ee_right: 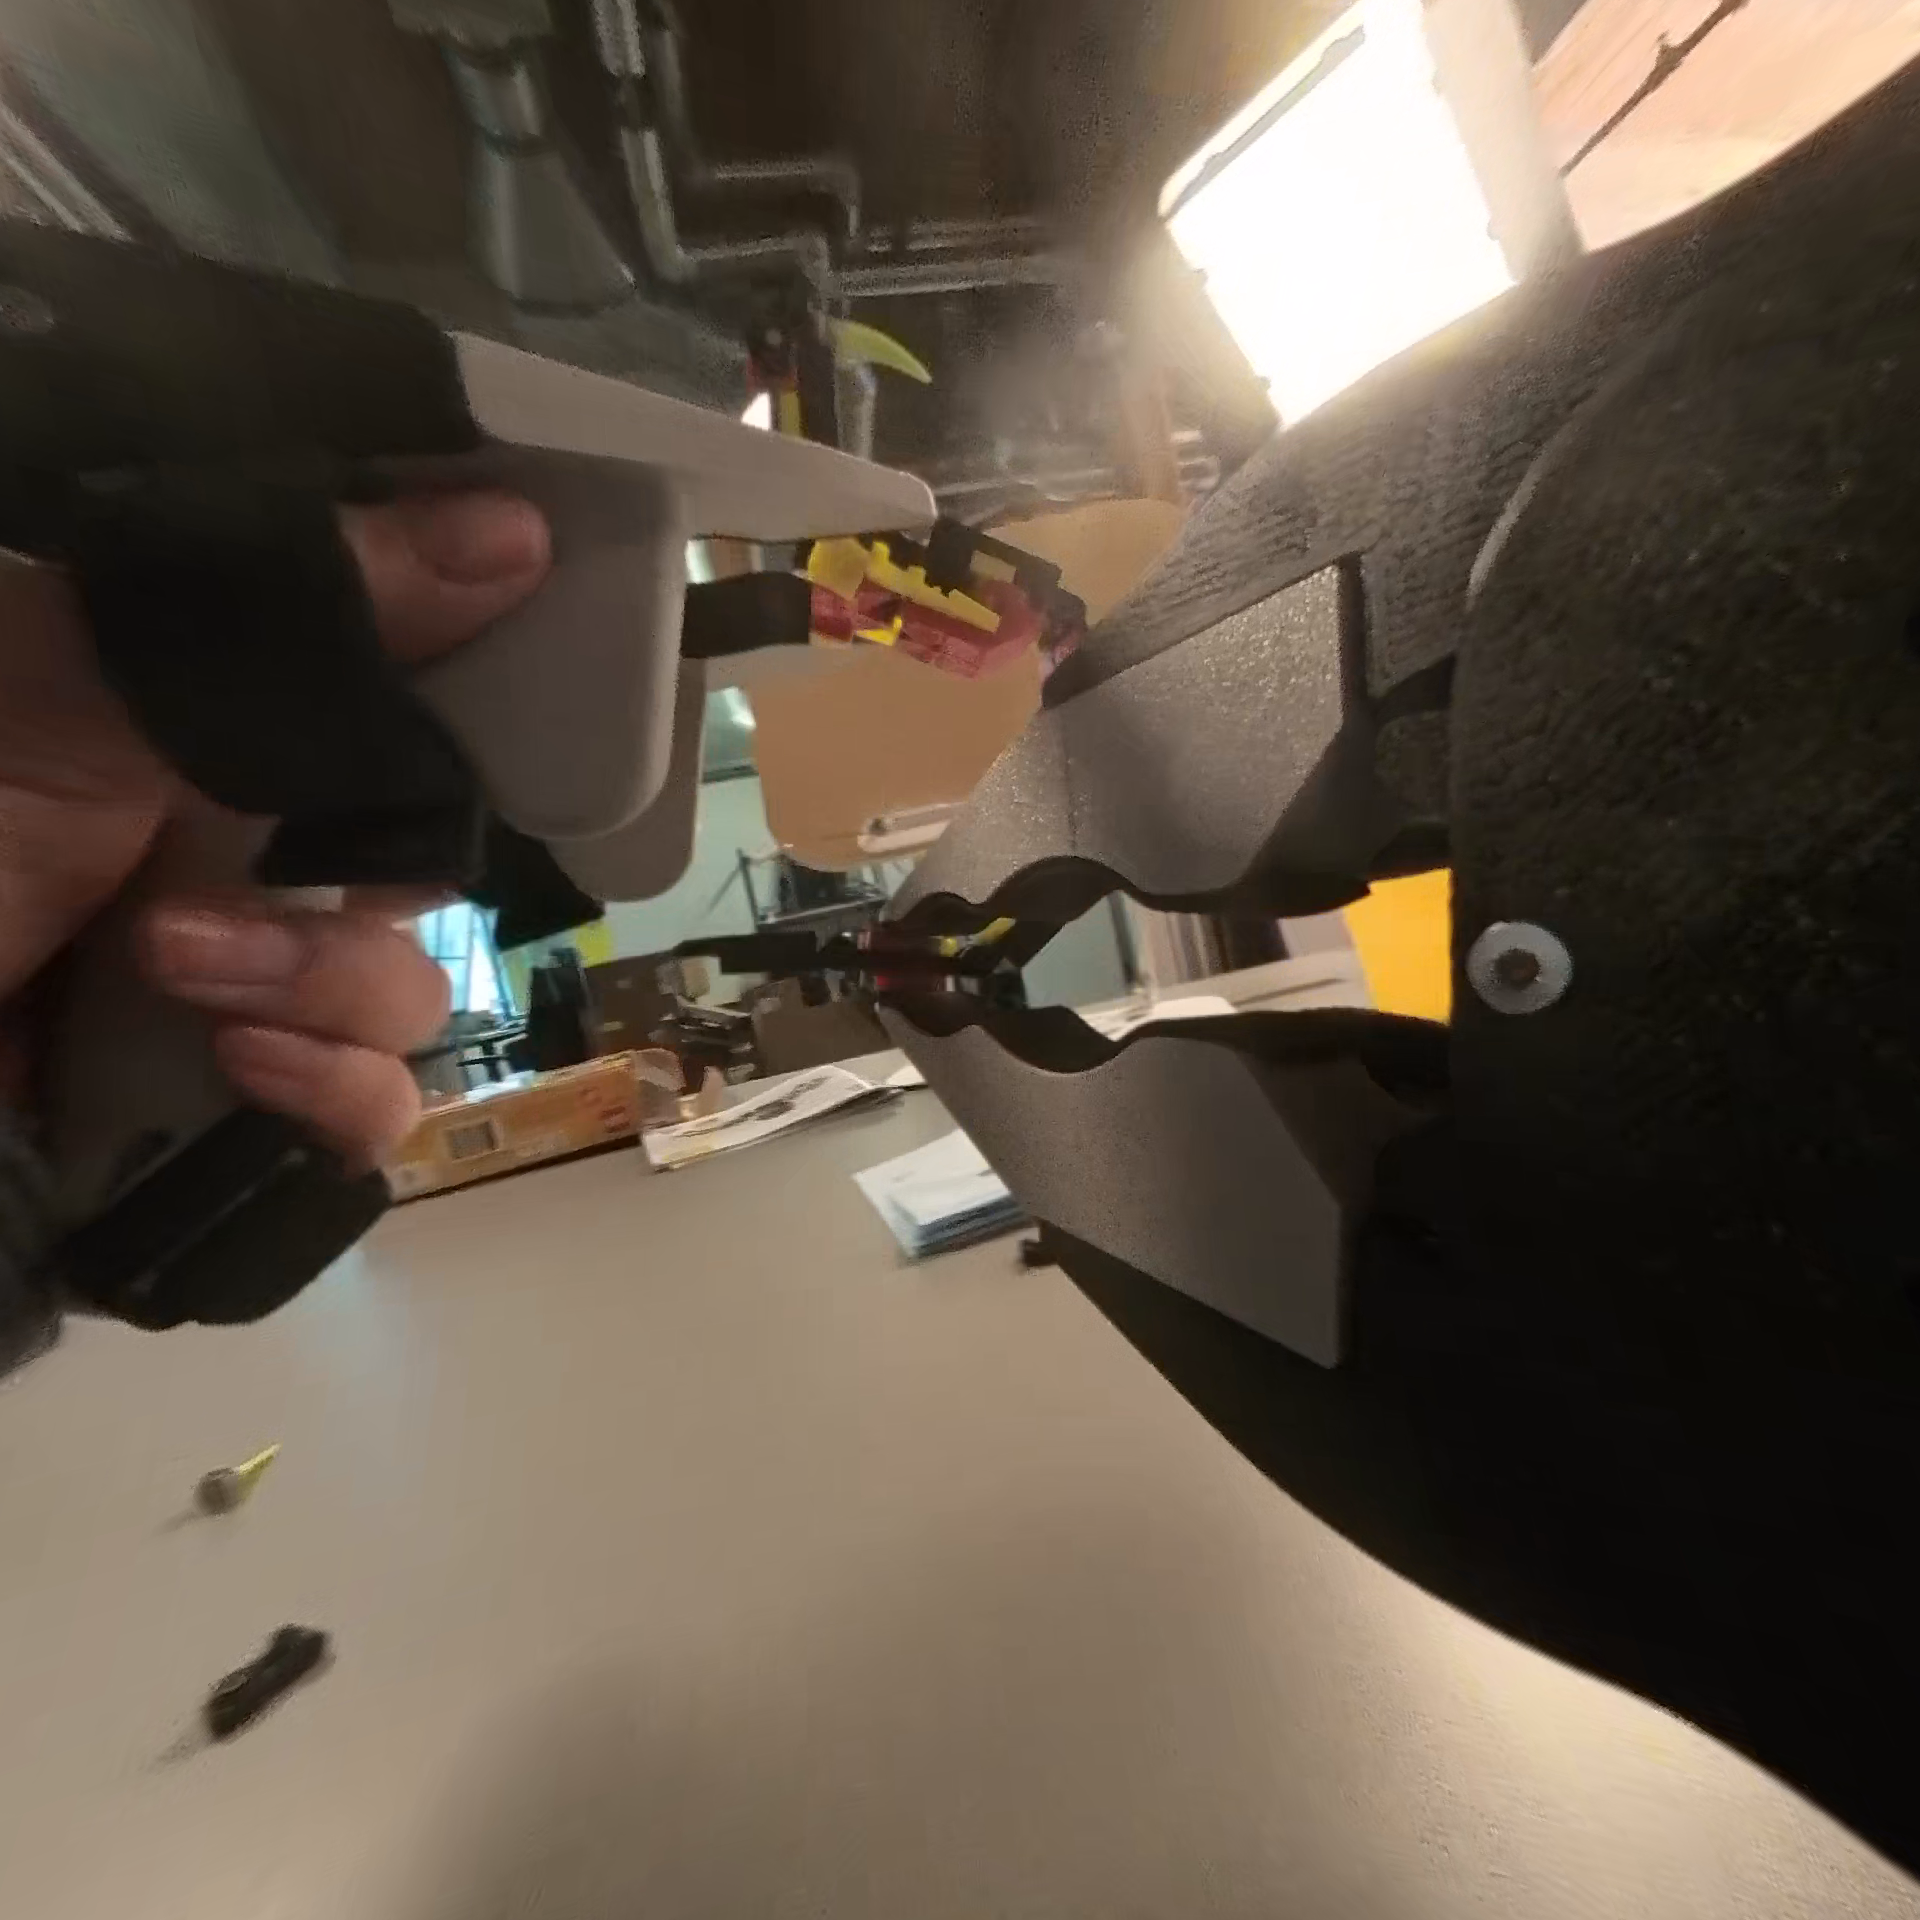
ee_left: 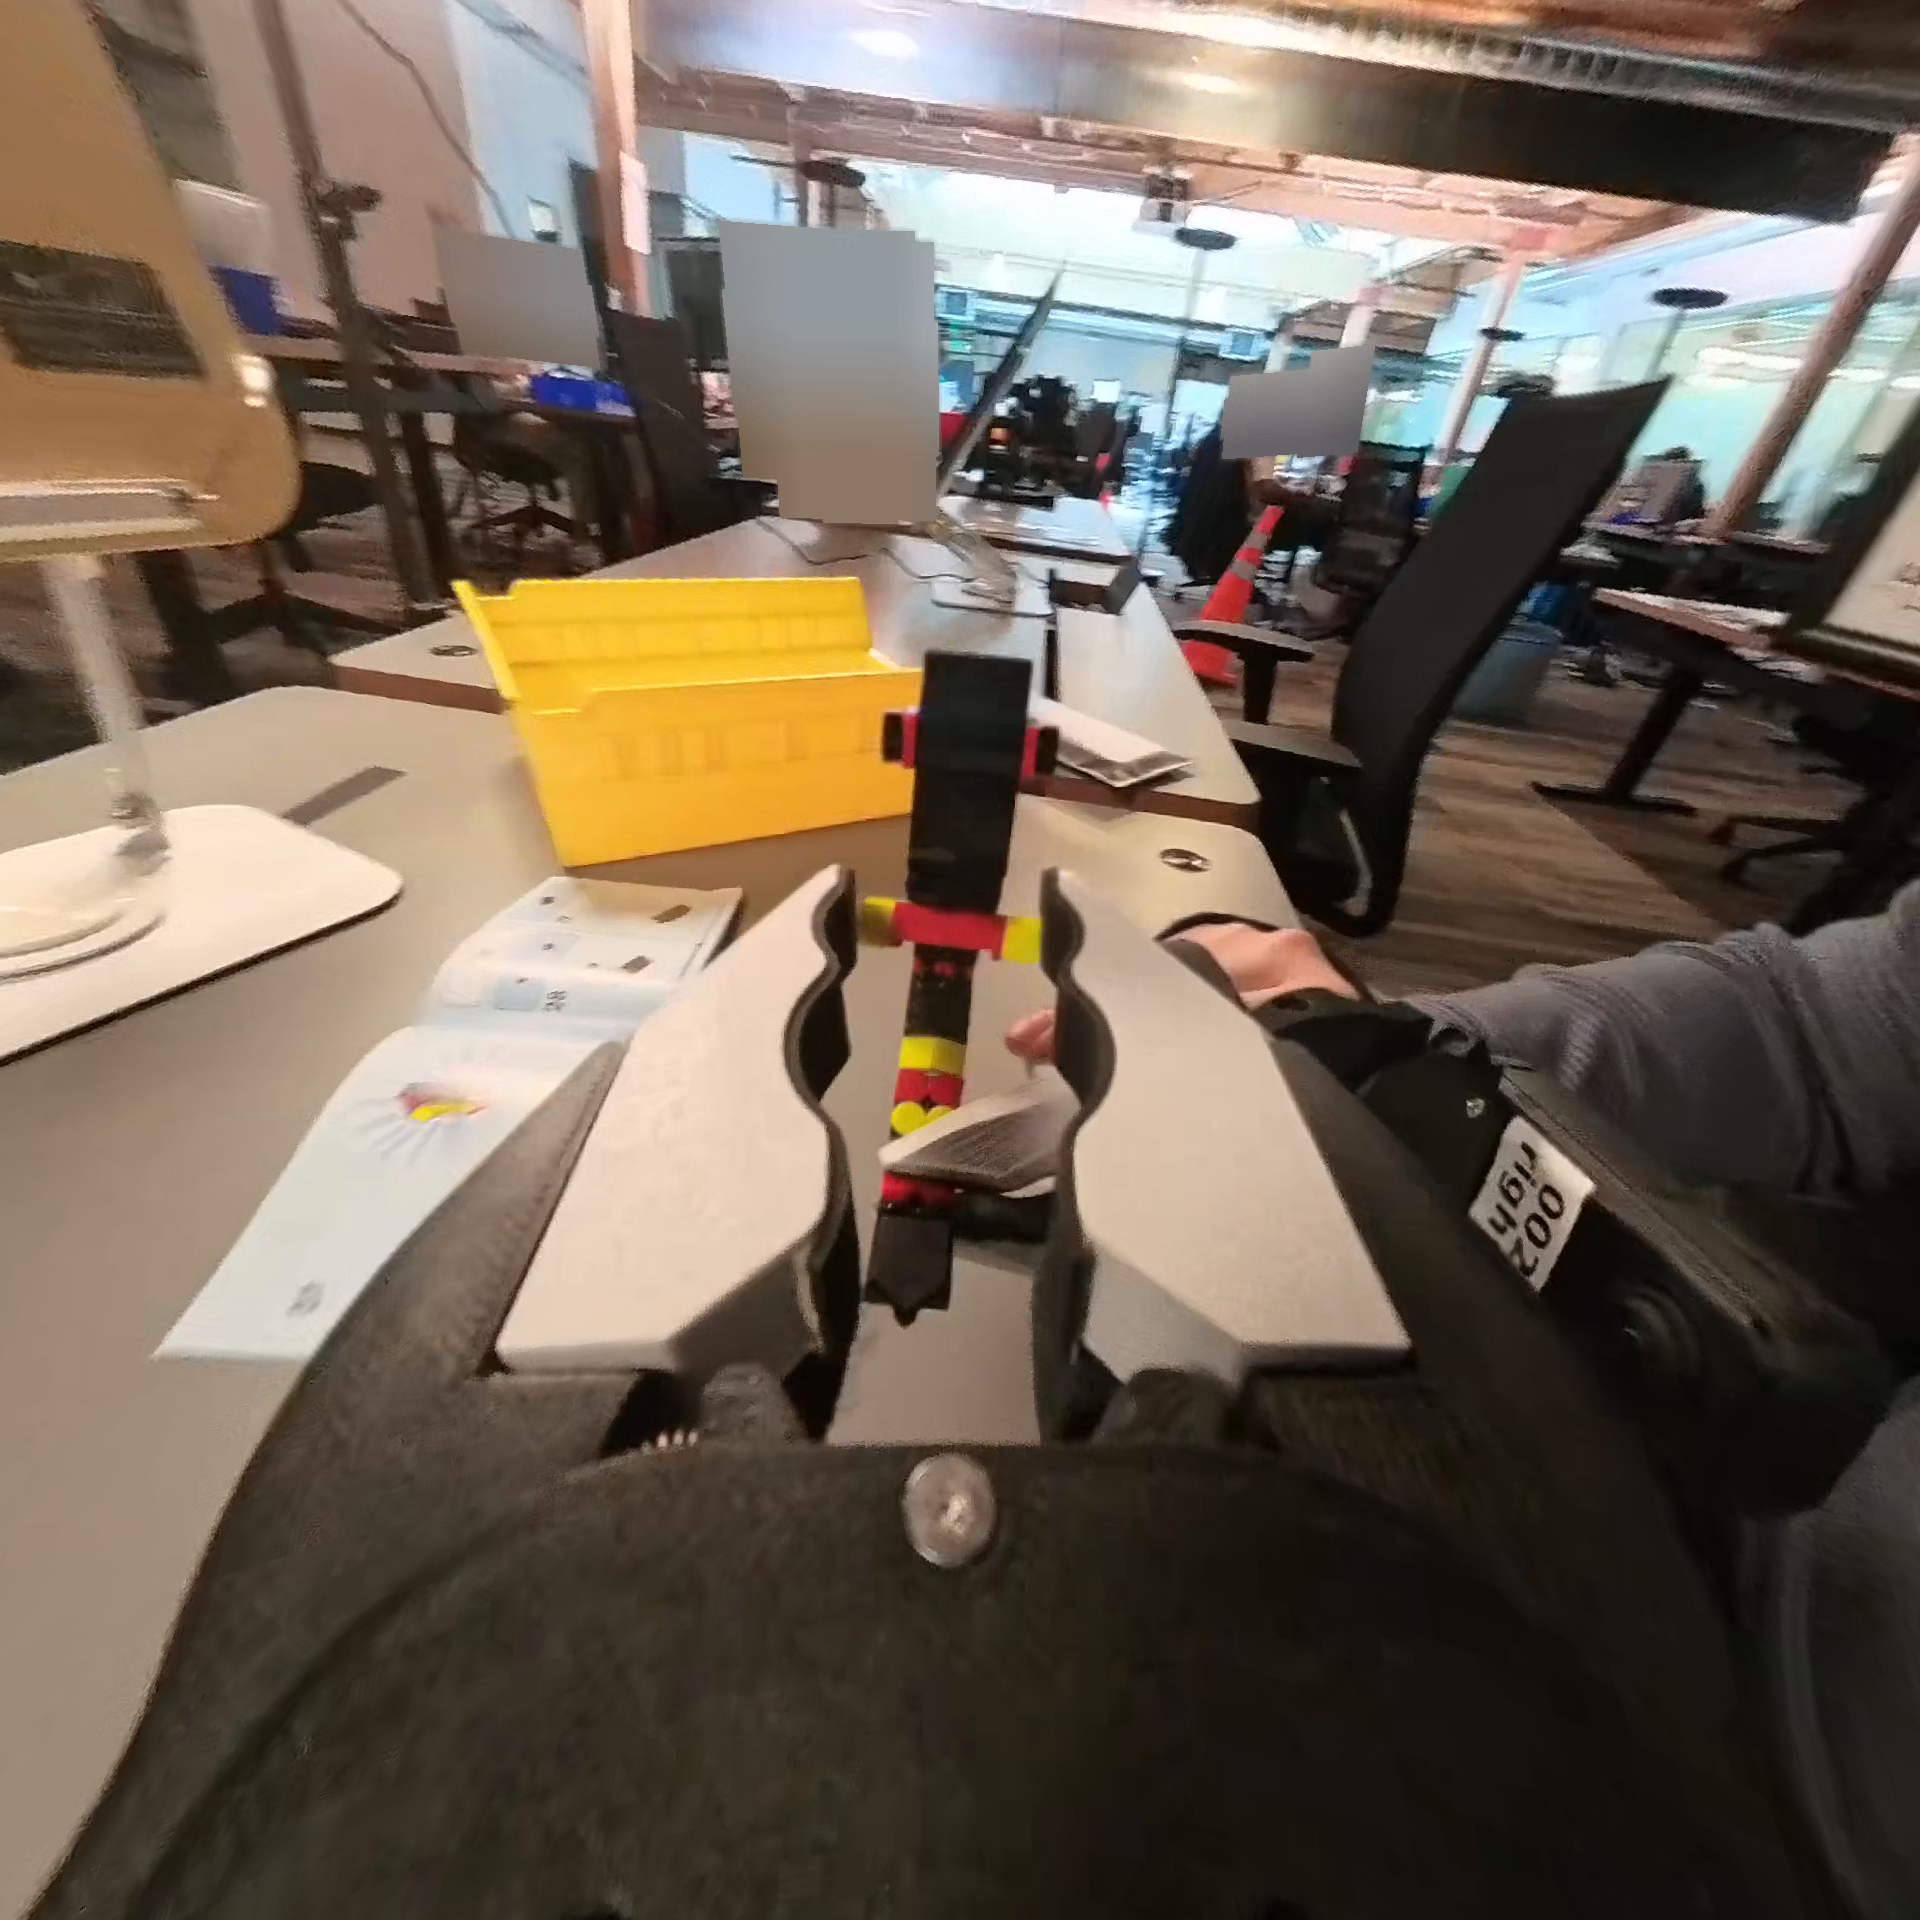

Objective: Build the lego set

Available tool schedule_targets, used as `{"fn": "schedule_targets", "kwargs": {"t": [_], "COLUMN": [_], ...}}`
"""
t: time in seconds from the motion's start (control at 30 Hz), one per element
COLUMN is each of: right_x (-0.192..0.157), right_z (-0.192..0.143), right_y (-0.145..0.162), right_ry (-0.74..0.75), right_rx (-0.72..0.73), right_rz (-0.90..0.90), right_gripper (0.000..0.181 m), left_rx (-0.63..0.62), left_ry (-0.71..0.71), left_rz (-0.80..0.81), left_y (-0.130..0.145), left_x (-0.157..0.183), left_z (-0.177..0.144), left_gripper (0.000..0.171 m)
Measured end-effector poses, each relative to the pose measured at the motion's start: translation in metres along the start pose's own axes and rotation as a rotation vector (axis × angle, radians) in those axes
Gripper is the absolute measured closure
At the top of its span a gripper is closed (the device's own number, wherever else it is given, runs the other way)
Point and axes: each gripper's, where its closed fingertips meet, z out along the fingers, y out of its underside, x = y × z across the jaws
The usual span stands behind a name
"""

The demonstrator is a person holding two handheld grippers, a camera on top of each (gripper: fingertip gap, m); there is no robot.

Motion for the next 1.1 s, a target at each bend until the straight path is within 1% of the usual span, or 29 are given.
{"fn": "schedule_targets", "kwargs": {"t": [0.13,0.2,0.27,0.33,0.37,0.47,0.53,0.6,0.67,0.73,0.8,0.9,1.0,1.1], "right_x": [-0.003,-0.003,-0.004,-0.004,-0.003,0.0,-0.003,-0.008,-0.011,-0.009,-0.006,0.006,0.01,0.013], "right_z": [0.02,0.03,0.04,0.049,0.052,0.063,0.069,0.072,0.073,0.077,0.084,0.092,0.098,0.103], "right_y": [-0.024,-0.035,-0.049,-0.064,-0.073,-0.096,-0.105,-0.109,-0.105,-0.092,-0.072,-0.046,-0.025,-0.016], "right_ry": [-0.015,-0.01,-0.012,-0.018,-0.017,-0.013,-0.037,-0.072,-0.08,-0.074,-0.077,-0.066,-0.054,-0.061], "right_rx": [0.072,0.111,0.156,0.213,0.252,0.348,0.394,0.447,0.485,0.494,0.461,0.423,0.394,0.385], "right_rz": [-0.001,-0.011,-0.011,0.001,0.017,0.08,0.126,0.16,0.203,0.283,0.368,0.497,0.576,0.657], "right_gripper": [0.173,0.174,0.173,0.173,0.171,0.156,0.148,0.146,0.146,0.146,0.147,0.148,0.15,0.151], "left_rx": [-0.024,-0.026,-0.019,-0.027,-0.031,-0.066,-0.107,-0.155,-0.216,-0.308,-0.396,-0.473,-0.535,-0.587], "left_ry": [-0.117,-0.171,-0.199,-0.223,-0.239,-0.303,-0.356,-0.393,-0.415,-0.388,-0.333,-0.315,-0.26,-0.234], "left_rz": [0.011,0.01,0.007,0.014,0.014,0.022,0.033,0.029,0.035,0.049,0.093,0.156,0.109,0.05], "left_y": [-0.004,-0.007,-0.012,-0.014,-0.015,-0.017,-0.018,-0.018,-0.016,-0.01,-0.001,0.011,0.03,0.051], "left_x": [-0.015,-0.024,-0.03,-0.034,-0.037,-0.051,-0.065,-0.08,-0.098,-0.114,-0.128,-0.156,-0.174,-0.189], "left_z": [-0.025,-0.039,-0.053,-0.066,-0.073,-0.097,-0.115,-0.133,-0.149,-0.159,-0.166,-0.173,-0.174,-0.177], "left_gripper": [0.137,0.131,0.138,0.138,0.138,0.138,0.138,0.138,0.138,0.138,0.138,0.138,0.138,0.138]}}
